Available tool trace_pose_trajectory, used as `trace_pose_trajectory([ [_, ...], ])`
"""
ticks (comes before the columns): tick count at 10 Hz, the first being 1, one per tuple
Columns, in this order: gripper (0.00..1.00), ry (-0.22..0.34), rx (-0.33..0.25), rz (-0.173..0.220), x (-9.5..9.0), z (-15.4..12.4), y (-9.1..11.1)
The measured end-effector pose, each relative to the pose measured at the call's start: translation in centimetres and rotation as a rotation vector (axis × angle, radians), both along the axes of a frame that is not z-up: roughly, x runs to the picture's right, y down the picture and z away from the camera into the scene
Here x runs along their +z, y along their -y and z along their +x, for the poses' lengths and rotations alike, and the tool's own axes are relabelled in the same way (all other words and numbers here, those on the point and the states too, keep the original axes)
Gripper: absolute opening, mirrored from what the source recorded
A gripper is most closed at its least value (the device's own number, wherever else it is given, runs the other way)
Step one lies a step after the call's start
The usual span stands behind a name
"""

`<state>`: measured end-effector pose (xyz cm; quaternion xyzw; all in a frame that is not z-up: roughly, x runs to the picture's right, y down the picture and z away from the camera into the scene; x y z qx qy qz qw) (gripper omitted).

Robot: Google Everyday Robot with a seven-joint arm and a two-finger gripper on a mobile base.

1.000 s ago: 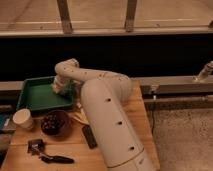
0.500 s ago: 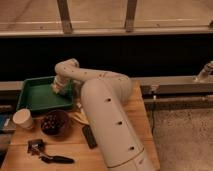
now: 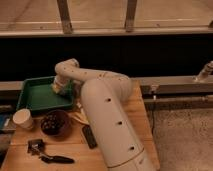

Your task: Wipe tray with sponge

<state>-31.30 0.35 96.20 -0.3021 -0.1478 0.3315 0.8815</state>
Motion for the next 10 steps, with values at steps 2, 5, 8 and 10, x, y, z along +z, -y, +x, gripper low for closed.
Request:
trace_pose_trajectory([
  [2, 0.0, 0.0, 0.0, 0.0, 0.0, 0.0, 0.0],
  [5, 0.0, -0.002, -0.003, 0.001, -0.2, 0.1, 0.2],
  [8, 0.0, -0.002, -0.009, 0.03, -2.8, 0.0, 2.4],
  [10, 0.0, 0.005, -0.038, 0.098, -4.8, -1.5, 4.1],
])
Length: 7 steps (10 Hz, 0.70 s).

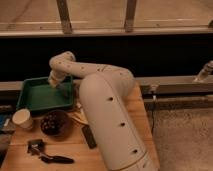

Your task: Wipe tray with sponge

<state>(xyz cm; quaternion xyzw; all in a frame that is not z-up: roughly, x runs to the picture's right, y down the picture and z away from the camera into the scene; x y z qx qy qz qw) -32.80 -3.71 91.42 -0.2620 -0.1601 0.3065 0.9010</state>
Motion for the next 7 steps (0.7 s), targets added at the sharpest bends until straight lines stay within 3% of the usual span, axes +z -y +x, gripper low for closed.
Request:
trace_pose_trajectory([
  [3, 0.0, -0.007, 0.017, -0.031, 1.2, 1.0, -0.7],
  [7, 0.0, -0.023, 0.007, -0.03, 1.5, 1.4, -0.5],
])
